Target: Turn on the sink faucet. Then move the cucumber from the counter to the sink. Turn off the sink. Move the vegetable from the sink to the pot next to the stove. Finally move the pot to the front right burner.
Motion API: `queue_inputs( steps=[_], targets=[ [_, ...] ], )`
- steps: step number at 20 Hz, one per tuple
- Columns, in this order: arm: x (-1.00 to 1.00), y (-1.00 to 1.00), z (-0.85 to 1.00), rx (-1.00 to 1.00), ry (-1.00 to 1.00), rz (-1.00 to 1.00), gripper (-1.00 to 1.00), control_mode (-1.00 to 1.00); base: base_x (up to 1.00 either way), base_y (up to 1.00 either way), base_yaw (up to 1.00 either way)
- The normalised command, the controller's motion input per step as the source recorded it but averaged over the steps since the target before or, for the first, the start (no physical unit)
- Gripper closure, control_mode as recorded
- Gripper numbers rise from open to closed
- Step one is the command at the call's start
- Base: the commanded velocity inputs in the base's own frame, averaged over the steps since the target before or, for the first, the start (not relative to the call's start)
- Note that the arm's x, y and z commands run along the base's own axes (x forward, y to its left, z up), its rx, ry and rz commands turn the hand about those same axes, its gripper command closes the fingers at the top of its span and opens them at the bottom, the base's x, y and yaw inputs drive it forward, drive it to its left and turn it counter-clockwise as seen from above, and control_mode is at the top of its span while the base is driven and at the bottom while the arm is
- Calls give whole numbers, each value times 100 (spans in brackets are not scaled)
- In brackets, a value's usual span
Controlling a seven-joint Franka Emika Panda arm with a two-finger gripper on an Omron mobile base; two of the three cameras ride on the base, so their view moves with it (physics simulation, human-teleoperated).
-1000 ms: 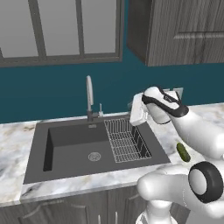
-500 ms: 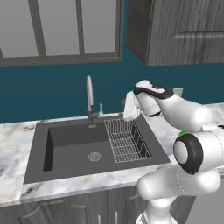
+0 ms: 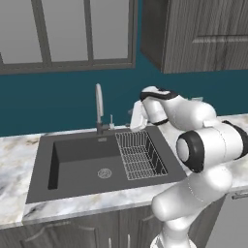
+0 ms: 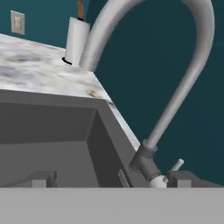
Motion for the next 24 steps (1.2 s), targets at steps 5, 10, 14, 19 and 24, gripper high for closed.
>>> queue_inputs(
  steps=[5,10,14,19,24],
  targets=[
    [37,0,-23,0,0,2,-100,-100,0,0,0],
    [38,0,-20,0,0,3,-100,-100,0,0,0],
    [39,3,-20,0,0,3,-100,-100,0,0,0],
    [40,11,-19,0,0,2,-100,-100,0,0,0],
    [41,18,-19,0,0,1,-100,-100,0,0,0]
  ],
)
